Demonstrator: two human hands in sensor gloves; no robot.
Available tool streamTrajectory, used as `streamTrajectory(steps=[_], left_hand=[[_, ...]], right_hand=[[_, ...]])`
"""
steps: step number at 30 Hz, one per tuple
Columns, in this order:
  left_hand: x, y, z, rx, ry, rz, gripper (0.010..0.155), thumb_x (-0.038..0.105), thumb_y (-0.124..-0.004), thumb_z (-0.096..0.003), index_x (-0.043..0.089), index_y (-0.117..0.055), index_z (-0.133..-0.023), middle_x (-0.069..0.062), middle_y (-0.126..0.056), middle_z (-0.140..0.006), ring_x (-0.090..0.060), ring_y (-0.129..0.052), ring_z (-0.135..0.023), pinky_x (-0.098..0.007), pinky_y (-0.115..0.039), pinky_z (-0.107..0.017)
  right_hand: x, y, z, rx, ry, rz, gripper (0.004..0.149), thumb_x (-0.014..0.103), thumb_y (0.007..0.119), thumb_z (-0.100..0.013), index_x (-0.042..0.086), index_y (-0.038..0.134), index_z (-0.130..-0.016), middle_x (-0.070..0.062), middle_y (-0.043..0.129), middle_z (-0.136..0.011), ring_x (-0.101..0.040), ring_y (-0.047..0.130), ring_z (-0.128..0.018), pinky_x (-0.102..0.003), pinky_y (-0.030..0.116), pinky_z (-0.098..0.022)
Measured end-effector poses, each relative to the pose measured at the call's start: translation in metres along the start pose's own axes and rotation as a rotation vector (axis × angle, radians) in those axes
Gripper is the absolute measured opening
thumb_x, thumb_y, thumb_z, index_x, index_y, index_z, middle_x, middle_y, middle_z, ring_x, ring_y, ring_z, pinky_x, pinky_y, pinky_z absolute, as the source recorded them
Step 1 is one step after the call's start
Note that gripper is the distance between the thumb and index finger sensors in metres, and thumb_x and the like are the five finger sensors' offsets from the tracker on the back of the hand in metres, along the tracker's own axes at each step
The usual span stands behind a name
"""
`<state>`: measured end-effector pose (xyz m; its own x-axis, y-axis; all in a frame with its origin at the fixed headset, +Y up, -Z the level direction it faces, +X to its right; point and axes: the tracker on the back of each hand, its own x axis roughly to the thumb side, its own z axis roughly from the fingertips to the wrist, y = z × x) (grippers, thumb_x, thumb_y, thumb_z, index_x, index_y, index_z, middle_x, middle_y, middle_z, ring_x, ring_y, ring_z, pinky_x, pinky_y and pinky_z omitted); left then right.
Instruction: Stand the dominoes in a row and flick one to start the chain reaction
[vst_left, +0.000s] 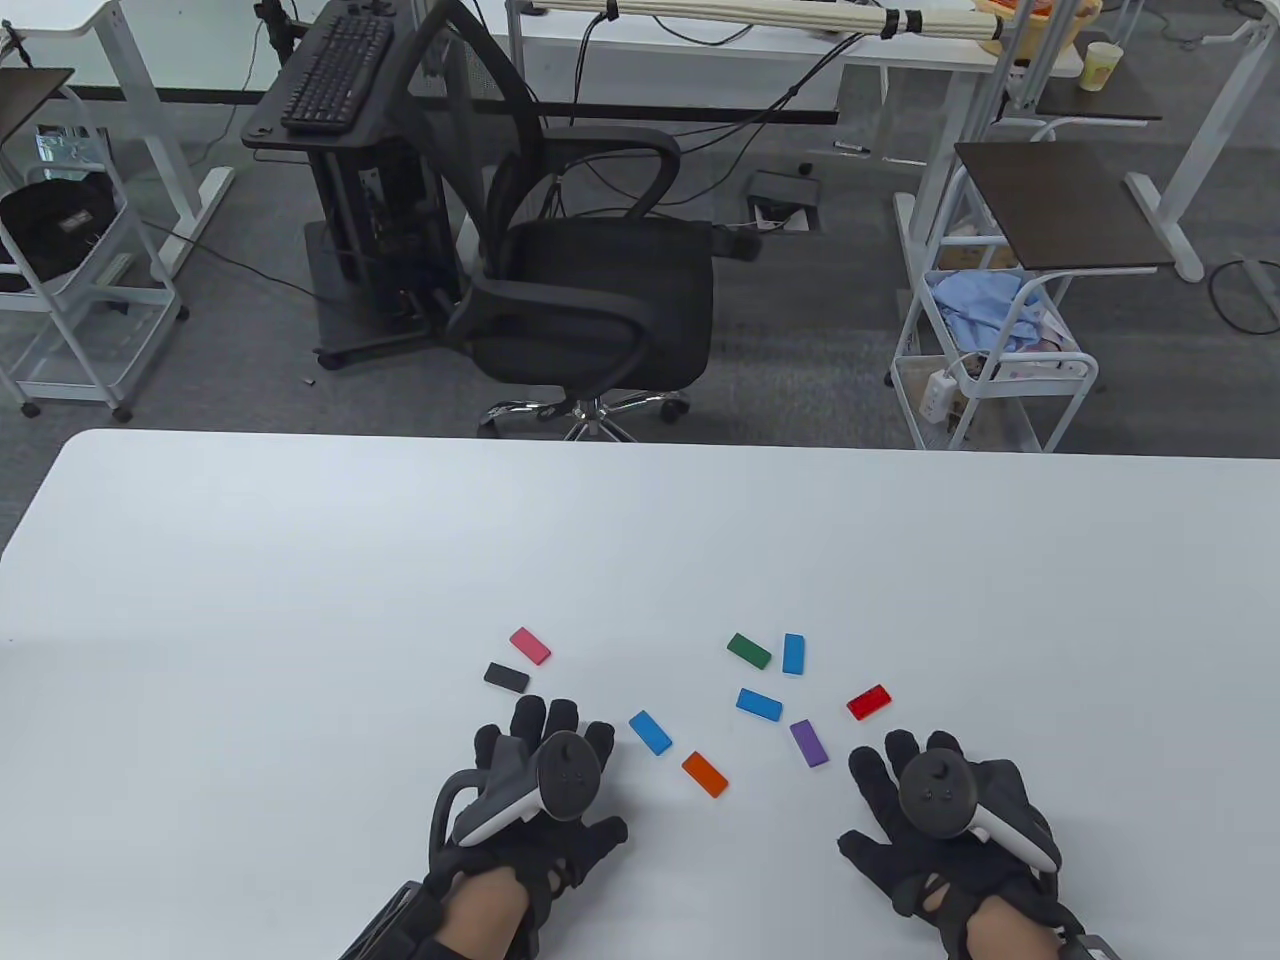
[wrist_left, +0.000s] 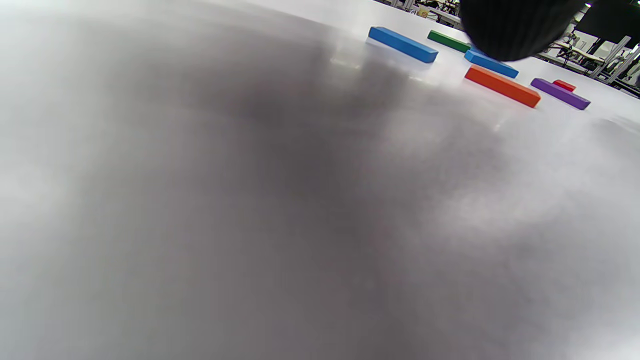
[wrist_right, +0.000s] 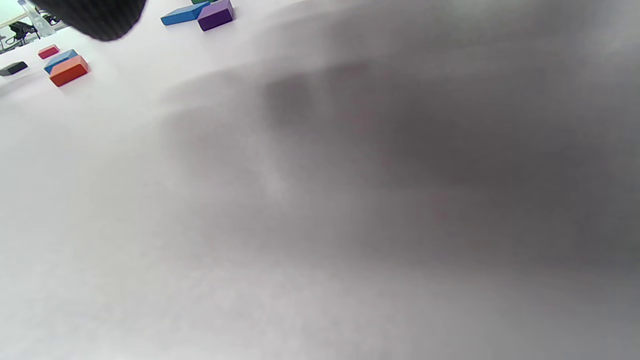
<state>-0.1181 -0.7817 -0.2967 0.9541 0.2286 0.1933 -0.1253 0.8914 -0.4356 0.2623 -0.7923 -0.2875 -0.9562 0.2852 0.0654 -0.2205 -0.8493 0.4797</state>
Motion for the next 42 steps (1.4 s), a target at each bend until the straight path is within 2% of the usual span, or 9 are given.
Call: streamTrajectory(steps=[10, 16, 24, 30, 42], left_hand=[[0.0, 0.001, -0.001, 0.004, -0.019, 0.007, 0.086, 0.065, -0.065, -0.045, 0.036, -0.011, -0.105, -0.003, 0.013, -0.111, -0.033, 0.02, -0.098, -0.067, 0.005, -0.065], [0.001, 0.0, -0.001, 0.002, -0.029, 0.004, 0.086, 0.065, -0.065, -0.0452, 0.036, -0.012, -0.105, -0.003, 0.012, -0.111, -0.033, 0.02, -0.098, -0.067, 0.005, -0.065], [0.001, 0.001, -0.001, 0.0, -0.028, 0.013, 0.085, 0.064, -0.065, -0.0454, 0.035, -0.012, -0.105, -0.003, 0.012, -0.111, -0.033, 0.02, -0.098, -0.067, 0.005, -0.065], [0.002, 0.001, -0.002, 0.0, -0.033, 0.017, 0.085, 0.064, -0.065, -0.0455, 0.035, -0.012, -0.106, -0.003, 0.012, -0.111, -0.033, 0.02, -0.098, -0.067, 0.005, -0.065], [0.003, 0.001, -0.002, 0.001, -0.037, 0.014, 0.085, 0.064, -0.065, -0.0456, 0.035, -0.013, -0.106, -0.004, 0.012, -0.112, -0.033, 0.02, -0.098, -0.067, 0.005, -0.065]], right_hand=[[0.018, -0.017, 0.0, -0.01, -0.003, 0.014, 0.074, 0.063, 0.062, -0.051, 0.041, 0.011, -0.1, 0.0, -0.007, -0.11, -0.036, -0.023, -0.089, -0.061, -0.009, -0.064], [0.031, -0.033, -0.015, -0.013, 0.004, 0.033, 0.074, 0.062, 0.062, -0.051, 0.04, 0.011, -0.1, 0.0, -0.005, -0.111, -0.036, -0.021, -0.09, -0.061, -0.008, -0.065], [0.055, -0.057, -0.055, 0.002, 0.005, -0.049, 0.074, 0.061, 0.063, -0.051, 0.04, 0.011, -0.1, -0.002, -0.002, -0.112, -0.036, -0.019, -0.092, -0.061, -0.007, -0.065], [0.069, -0.064, -0.086, 0.034, 0.036, -0.105, 0.074, 0.061, 0.062, -0.051, 0.04, 0.011, -0.1, -0.002, 0.002, -0.113, -0.037, -0.018, -0.092, -0.061, -0.007, -0.065], [0.101, -0.063, -0.14, 0.072, 0.111, 0.015, 0.073, 0.06, 0.062, -0.051, 0.038, 0.012, -0.1, -0.003, 0.01, -0.115, -0.038, -0.014, -0.094, -0.062, -0.005, -0.066]])
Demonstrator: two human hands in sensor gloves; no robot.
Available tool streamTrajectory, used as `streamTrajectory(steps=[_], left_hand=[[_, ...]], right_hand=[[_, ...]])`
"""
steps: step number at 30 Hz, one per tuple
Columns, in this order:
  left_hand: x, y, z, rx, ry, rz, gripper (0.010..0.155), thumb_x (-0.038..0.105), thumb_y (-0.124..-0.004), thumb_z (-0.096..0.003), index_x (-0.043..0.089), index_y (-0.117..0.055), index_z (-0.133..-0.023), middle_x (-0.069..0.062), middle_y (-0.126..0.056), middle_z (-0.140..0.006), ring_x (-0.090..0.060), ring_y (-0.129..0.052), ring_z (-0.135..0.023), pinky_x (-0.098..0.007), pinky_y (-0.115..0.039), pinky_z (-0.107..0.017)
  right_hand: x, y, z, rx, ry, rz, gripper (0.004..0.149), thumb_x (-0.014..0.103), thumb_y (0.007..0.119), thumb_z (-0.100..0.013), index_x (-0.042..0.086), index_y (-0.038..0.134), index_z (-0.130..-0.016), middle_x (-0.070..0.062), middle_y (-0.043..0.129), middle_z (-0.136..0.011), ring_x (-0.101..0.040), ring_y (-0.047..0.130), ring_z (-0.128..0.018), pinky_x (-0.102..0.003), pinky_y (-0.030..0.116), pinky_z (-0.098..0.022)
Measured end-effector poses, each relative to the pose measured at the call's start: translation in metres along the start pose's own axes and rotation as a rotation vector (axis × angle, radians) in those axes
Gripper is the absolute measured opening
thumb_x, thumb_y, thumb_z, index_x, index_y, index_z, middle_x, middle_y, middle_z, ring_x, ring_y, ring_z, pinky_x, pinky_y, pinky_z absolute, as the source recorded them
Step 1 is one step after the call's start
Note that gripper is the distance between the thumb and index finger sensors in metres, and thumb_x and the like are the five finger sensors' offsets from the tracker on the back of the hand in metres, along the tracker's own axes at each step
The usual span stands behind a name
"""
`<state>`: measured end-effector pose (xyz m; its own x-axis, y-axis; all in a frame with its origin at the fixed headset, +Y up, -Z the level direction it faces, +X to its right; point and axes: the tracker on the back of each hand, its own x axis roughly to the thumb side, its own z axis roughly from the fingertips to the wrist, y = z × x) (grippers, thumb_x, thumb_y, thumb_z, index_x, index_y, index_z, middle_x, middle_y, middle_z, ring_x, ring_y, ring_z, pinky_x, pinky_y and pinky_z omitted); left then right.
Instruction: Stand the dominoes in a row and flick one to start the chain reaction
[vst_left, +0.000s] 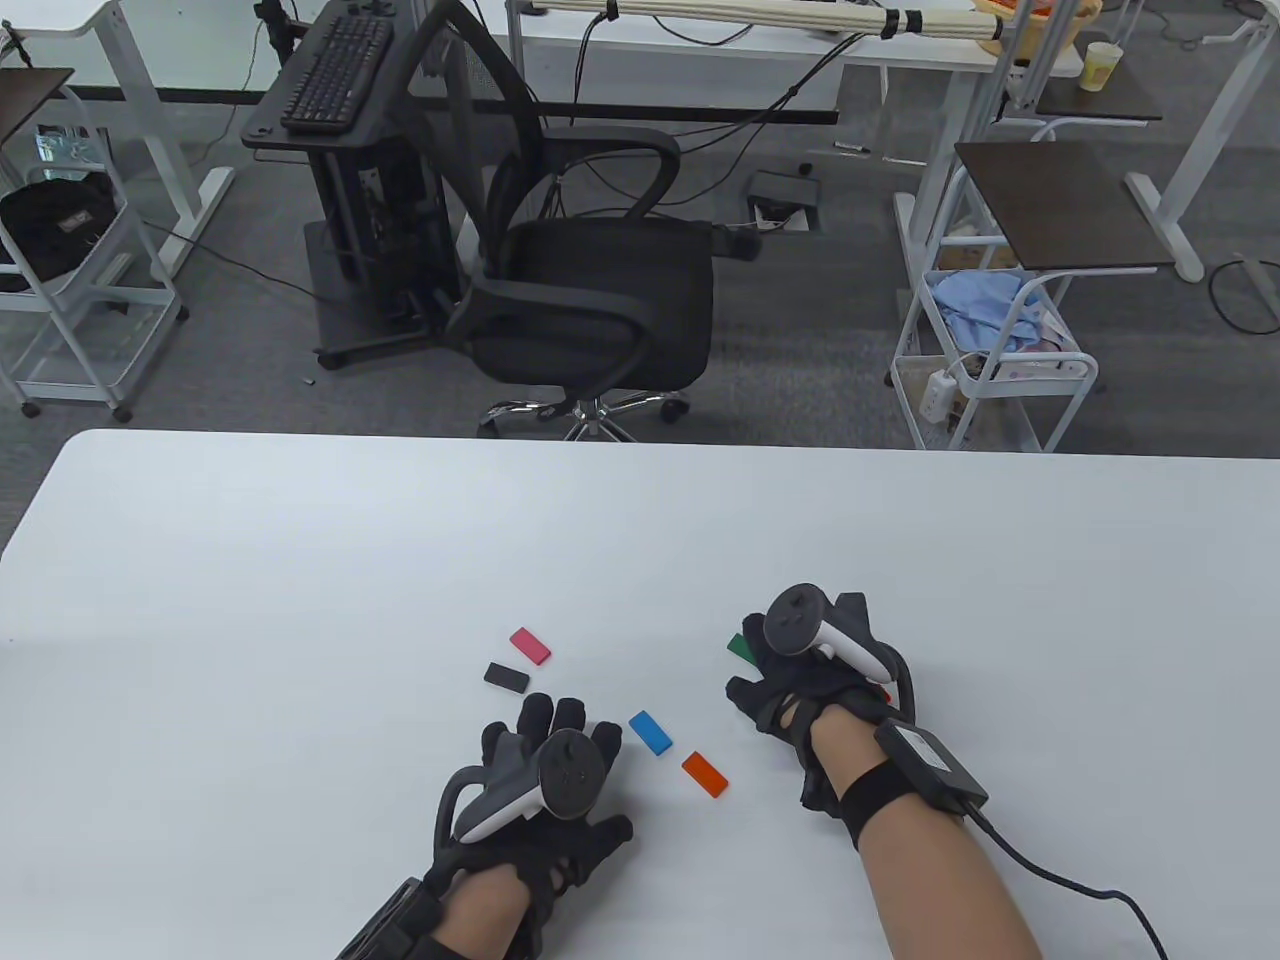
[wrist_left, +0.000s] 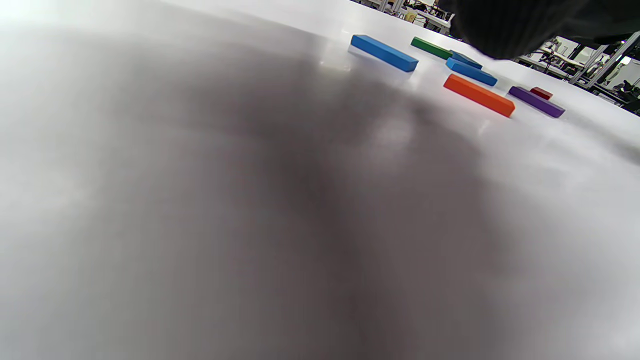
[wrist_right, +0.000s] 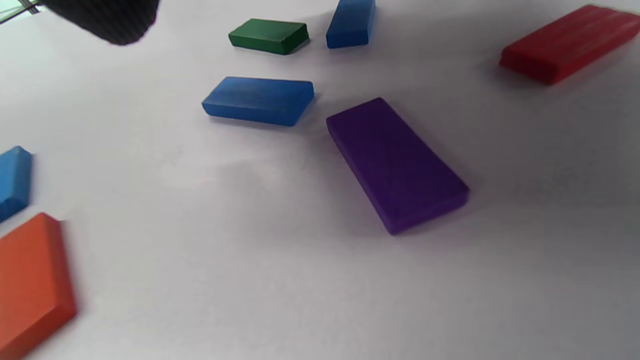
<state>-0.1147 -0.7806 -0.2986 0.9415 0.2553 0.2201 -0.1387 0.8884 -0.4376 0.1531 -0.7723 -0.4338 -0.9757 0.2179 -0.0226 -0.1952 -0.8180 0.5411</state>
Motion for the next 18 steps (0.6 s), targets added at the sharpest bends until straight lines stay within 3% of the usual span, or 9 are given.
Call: streamTrajectory(steps=[6, 18], left_hand=[[0.002, -0.001, -0.001, -0.002, -0.001, -0.011, 0.084, 0.064, -0.065, -0.0459, 0.035, -0.013, -0.106, -0.004, 0.011, -0.112, -0.033, 0.02, -0.098, -0.067, 0.005, -0.065], [0.004, -0.001, -0.001, -0.006, -0.004, -0.021, 0.084, 0.064, -0.064, -0.0459, 0.035, -0.014, -0.106, -0.004, 0.01, -0.112, -0.033, 0.02, -0.098, -0.067, 0.005, -0.065]], right_hand=[[0.015, -0.002, -0.018, 0.026, 0.073, 0.067, 0.072, 0.058, 0.063, -0.052, 0.036, 0.014, -0.101, -0.005, 0.022, -0.115, -0.04, -0.008, -0.097, -0.062, -0.004, -0.067], [0.036, -0.01, -0.039, -0.102, 0.145, 0.248, 0.069, 0.042, 0.077, -0.052, 0.031, 0.03, -0.102, -0.004, 0.046, -0.107, -0.044, 0.028, -0.1, -0.063, 0.009, -0.072]])
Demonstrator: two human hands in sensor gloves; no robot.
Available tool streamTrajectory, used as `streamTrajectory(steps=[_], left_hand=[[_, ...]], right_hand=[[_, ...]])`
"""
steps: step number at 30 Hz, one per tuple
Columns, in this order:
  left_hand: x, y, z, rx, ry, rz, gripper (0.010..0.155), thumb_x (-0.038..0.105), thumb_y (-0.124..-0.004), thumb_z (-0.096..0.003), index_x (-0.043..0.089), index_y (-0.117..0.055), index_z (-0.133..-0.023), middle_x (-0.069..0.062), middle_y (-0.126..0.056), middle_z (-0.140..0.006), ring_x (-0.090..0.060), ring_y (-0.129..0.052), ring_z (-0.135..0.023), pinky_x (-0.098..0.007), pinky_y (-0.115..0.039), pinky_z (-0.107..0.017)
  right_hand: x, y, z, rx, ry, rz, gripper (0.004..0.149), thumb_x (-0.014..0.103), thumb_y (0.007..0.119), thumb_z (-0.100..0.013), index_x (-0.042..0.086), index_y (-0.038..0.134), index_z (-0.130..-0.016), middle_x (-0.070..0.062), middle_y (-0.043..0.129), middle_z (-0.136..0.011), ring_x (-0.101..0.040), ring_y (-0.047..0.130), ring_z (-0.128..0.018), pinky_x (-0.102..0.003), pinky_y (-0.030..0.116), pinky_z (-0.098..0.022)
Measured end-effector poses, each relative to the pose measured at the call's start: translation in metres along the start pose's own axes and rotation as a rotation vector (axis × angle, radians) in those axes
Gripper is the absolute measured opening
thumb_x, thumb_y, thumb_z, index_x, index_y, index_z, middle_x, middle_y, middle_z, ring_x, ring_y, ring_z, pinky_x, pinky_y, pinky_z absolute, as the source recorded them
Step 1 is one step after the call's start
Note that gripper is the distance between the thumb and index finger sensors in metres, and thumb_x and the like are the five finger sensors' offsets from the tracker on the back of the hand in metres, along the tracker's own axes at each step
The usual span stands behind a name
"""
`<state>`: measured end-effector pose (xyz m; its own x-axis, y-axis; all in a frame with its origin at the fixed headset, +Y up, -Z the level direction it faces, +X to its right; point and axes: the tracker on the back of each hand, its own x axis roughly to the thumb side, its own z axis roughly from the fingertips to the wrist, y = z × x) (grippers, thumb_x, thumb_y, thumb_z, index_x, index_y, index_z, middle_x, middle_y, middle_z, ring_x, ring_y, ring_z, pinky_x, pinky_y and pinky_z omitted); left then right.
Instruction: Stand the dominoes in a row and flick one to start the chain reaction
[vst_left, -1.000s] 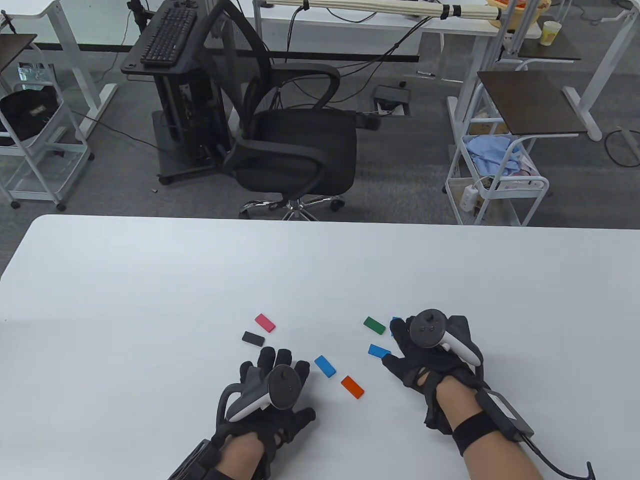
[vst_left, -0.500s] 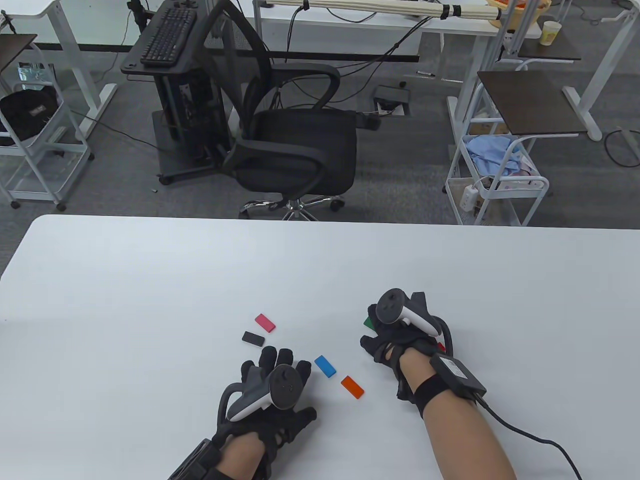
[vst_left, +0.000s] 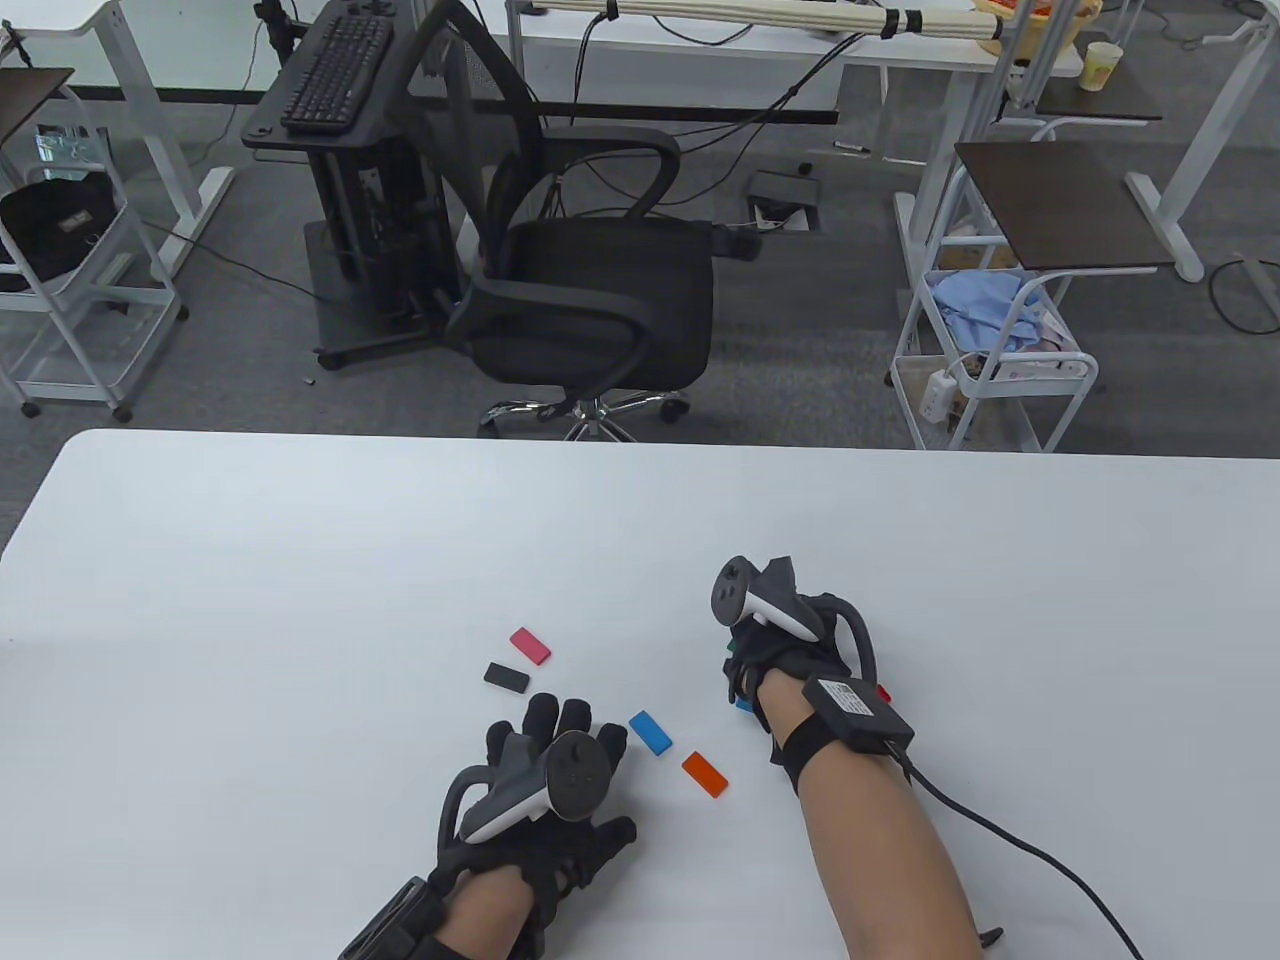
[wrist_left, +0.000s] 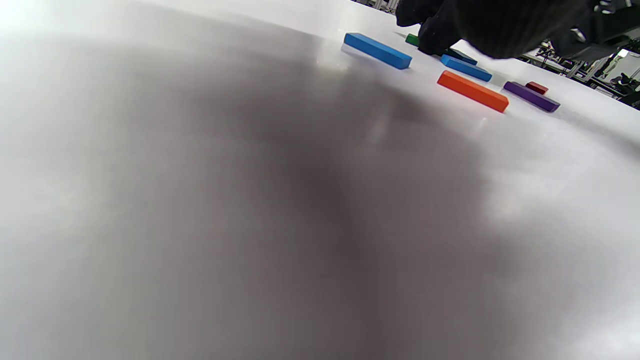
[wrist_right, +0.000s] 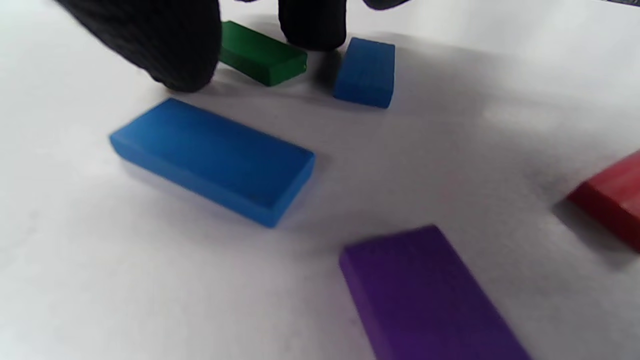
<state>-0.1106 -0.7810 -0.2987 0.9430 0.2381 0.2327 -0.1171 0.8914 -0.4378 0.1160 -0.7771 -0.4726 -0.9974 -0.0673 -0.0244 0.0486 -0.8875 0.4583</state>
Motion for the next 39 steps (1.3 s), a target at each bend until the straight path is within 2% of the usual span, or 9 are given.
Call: streamTrajectory(steps=[6, 9, 12, 17, 24, 30, 39], left_hand=[[0.0, 0.0, 0.0, -0.005, -0.005, 0.014, 0.084, 0.064, -0.064, -0.046, 0.035, -0.013, -0.106, -0.005, 0.01, -0.113, -0.034, 0.019, -0.098, -0.067, 0.004, -0.065], [0.0, 0.0, 0.0, -0.006, -0.008, 0.016, 0.084, 0.064, -0.064, -0.0461, 0.035, -0.014, -0.106, -0.005, 0.01, -0.113, -0.034, 0.019, -0.098, -0.067, 0.004, -0.065], [0.001, 0.0, 0.0, -0.01, -0.012, 0.012, 0.083, 0.064, -0.064, -0.0461, 0.035, -0.014, -0.106, -0.004, 0.01, -0.113, -0.034, 0.019, -0.098, -0.067, 0.004, -0.065], [0.001, 0.0, 0.0, -0.008, -0.013, 0.015, 0.083, 0.064, -0.063, -0.0463, 0.035, -0.014, -0.106, -0.004, 0.009, -0.113, -0.033, 0.02, -0.098, -0.067, 0.004, -0.065], [0.001, 0.001, 0.0, 0.003, -0.018, 0.022, 0.083, 0.064, -0.063, -0.0462, 0.035, -0.014, -0.106, -0.004, 0.009, -0.113, -0.033, 0.019, -0.098, -0.067, 0.004, -0.065], [0.001, 0.001, 0.0, 0.009, -0.023, 0.026, 0.082, 0.064, -0.062, -0.0462, 0.035, -0.015, -0.107, -0.004, 0.01, -0.113, -0.033, 0.019, -0.098, -0.067, 0.004, -0.065], [0.001, 0.001, 0.0, 0.008, -0.03, 0.029, 0.082, 0.064, -0.062, -0.0463, 0.035, -0.015, -0.107, -0.004, 0.01, -0.113, -0.033, 0.019, -0.098, -0.067, 0.004, -0.065]], right_hand=[[0.011, -0.005, -0.004, -0.015, 0.021, 0.054, 0.064, 0.032, 0.081, -0.052, 0.029, 0.039, -0.101, -0.005, 0.059, -0.101, -0.043, 0.041, -0.097, -0.064, 0.017, -0.073], [0.018, -0.005, -0.004, -0.071, 0.017, 0.098, 0.063, 0.028, 0.083, -0.051, 0.024, 0.044, -0.1, -0.009, 0.066, -0.097, -0.043, 0.049, -0.094, -0.064, 0.023, -0.074], [0.024, -0.005, -0.003, -0.097, 0.007, 0.163, 0.068, 0.029, 0.084, -0.05, 0.019, 0.039, -0.1, -0.013, 0.07, -0.093, -0.043, 0.054, -0.092, -0.065, 0.024, -0.074], [0.025, -0.004, -0.003, -0.137, -0.026, 0.193, 0.069, 0.033, 0.087, -0.047, 0.017, 0.045, -0.099, -0.014, 0.076, -0.088, -0.043, 0.062, -0.087, -0.066, 0.028, -0.073], [0.019, -0.008, 0.005, -0.172, -0.078, 0.067, 0.07, 0.035, 0.089, -0.046, 0.016, 0.046, -0.099, -0.014, 0.078, -0.087, -0.043, 0.064, -0.084, -0.066, 0.028, -0.073], [0.015, -0.024, 0.02, -0.219, -0.127, -0.085, 0.055, 0.035, 0.089, -0.046, 0.019, 0.066, -0.093, -0.014, 0.078, -0.088, -0.043, 0.064, -0.084, -0.067, 0.028, -0.073], [0.007, -0.037, 0.035, -0.356, -0.177, -0.269, 0.055, 0.031, 0.087, -0.045, 0.02, 0.058, -0.09, -0.01, 0.075, -0.092, -0.04, 0.066, -0.088, -0.065, 0.031, -0.074]])
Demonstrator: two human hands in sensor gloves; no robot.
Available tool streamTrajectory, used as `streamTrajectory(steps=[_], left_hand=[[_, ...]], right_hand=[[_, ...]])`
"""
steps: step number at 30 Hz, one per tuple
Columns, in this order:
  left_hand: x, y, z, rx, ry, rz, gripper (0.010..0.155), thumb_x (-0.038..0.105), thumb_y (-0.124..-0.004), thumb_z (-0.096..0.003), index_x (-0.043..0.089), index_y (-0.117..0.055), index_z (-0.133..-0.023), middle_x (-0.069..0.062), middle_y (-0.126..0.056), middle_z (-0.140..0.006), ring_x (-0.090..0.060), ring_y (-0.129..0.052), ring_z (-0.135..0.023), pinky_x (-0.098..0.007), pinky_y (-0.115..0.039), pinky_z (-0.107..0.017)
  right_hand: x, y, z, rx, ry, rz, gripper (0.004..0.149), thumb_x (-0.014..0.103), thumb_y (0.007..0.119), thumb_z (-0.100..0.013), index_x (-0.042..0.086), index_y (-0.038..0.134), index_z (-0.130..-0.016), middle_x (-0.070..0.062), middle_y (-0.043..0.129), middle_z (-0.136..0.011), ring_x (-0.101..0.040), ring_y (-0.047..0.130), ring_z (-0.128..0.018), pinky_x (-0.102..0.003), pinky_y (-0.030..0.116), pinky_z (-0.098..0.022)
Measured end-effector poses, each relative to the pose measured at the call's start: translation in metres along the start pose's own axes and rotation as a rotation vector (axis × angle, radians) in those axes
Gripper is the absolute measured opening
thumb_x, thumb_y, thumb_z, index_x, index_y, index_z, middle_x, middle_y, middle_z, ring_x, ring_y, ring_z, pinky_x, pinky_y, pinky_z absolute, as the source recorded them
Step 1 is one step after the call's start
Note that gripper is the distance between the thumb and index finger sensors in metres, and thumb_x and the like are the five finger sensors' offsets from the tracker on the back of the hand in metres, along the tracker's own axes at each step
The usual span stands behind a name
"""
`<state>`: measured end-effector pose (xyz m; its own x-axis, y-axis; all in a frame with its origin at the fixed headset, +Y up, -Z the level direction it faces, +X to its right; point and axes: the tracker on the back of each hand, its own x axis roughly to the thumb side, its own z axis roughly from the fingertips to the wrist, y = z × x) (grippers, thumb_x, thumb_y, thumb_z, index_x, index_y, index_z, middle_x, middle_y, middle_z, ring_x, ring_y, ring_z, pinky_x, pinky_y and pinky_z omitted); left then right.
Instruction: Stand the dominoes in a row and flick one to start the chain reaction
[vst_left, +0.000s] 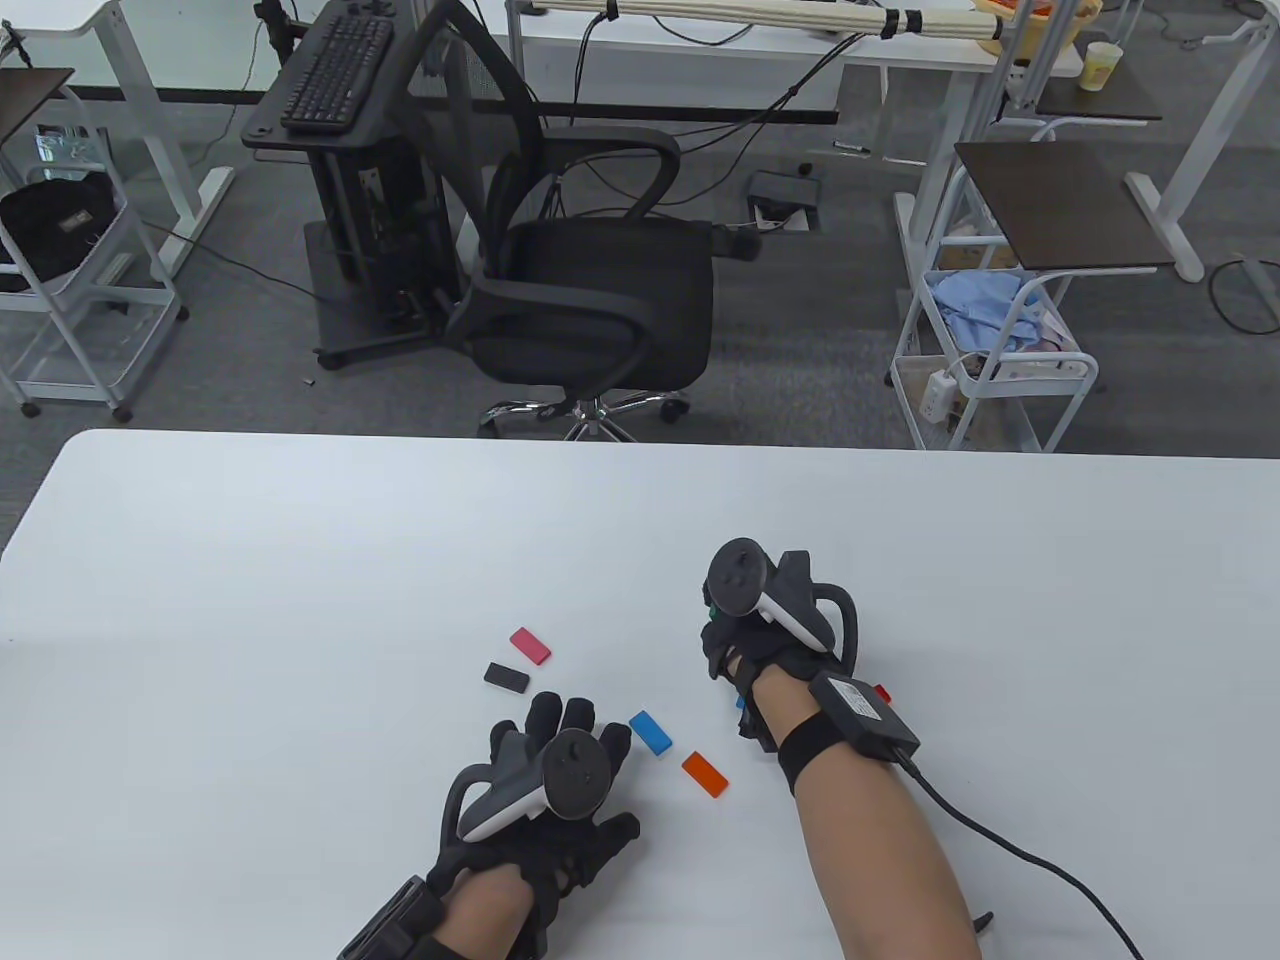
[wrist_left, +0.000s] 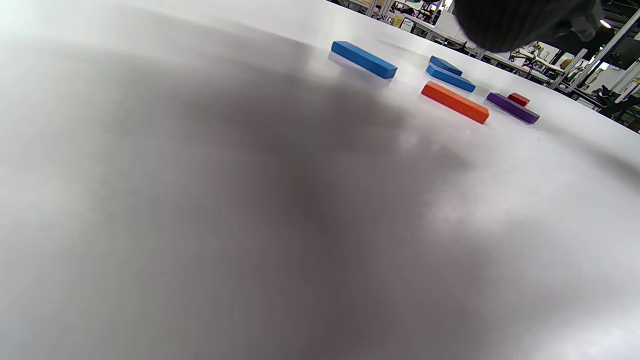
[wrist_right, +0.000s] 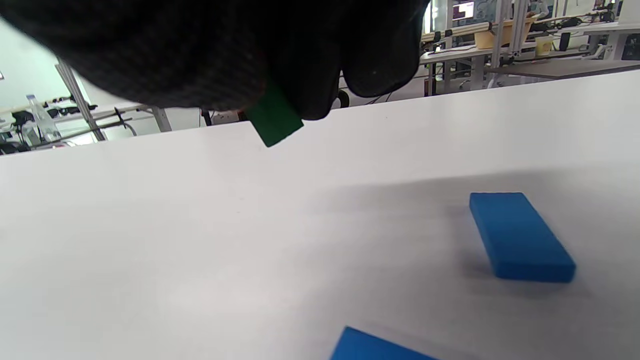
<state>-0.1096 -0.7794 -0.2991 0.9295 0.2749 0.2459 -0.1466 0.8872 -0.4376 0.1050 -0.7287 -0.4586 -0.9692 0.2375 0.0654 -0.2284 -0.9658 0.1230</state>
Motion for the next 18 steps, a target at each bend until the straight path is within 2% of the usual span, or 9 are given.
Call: streamTrajectory(steps=[6, 11, 18], left_hand=[[-0.001, 0.0, 0.0, 0.001, 0.002, 0.005, 0.082, 0.063, -0.062, -0.0464, 0.035, -0.015, -0.107, -0.004, 0.01, -0.113, -0.033, 0.019, -0.098, -0.067, 0.004, -0.065], [0.0, 0.0, 0.0, -0.001, 0.0, 0.006, 0.082, 0.063, -0.062, -0.0464, 0.035, -0.015, -0.107, -0.004, 0.009, -0.113, -0.033, 0.019, -0.098, -0.067, 0.004, -0.065], [0.0, 0.001, 0.001, -0.003, 0.0, 0.009, 0.082, 0.063, -0.062, -0.0463, 0.035, -0.015, -0.107, -0.004, 0.009, -0.113, -0.033, 0.019, -0.098, -0.067, 0.004, -0.065]], right_hand=[[-0.001, 0.004, -0.002, 0.043, 0.029, -0.161, 0.054, 0.03, 0.088, -0.046, 0.021, 0.058, -0.091, -0.01, 0.076, -0.092, -0.041, 0.065, -0.091, -0.064, 0.031, -0.074], [-0.003, 0.016, -0.004, 0.091, 0.052, -0.312, 0.053, 0.028, 0.088, -0.047, 0.022, 0.058, -0.092, -0.01, 0.074, -0.094, -0.044, 0.056, -0.094, -0.065, 0.025, -0.073], [0.0, 0.031, -0.007, 0.132, 0.047, -0.307, 0.053, 0.027, 0.087, -0.048, 0.023, 0.058, -0.092, -0.01, 0.073, -0.096, -0.044, 0.051, -0.095, -0.066, 0.022, -0.073]])
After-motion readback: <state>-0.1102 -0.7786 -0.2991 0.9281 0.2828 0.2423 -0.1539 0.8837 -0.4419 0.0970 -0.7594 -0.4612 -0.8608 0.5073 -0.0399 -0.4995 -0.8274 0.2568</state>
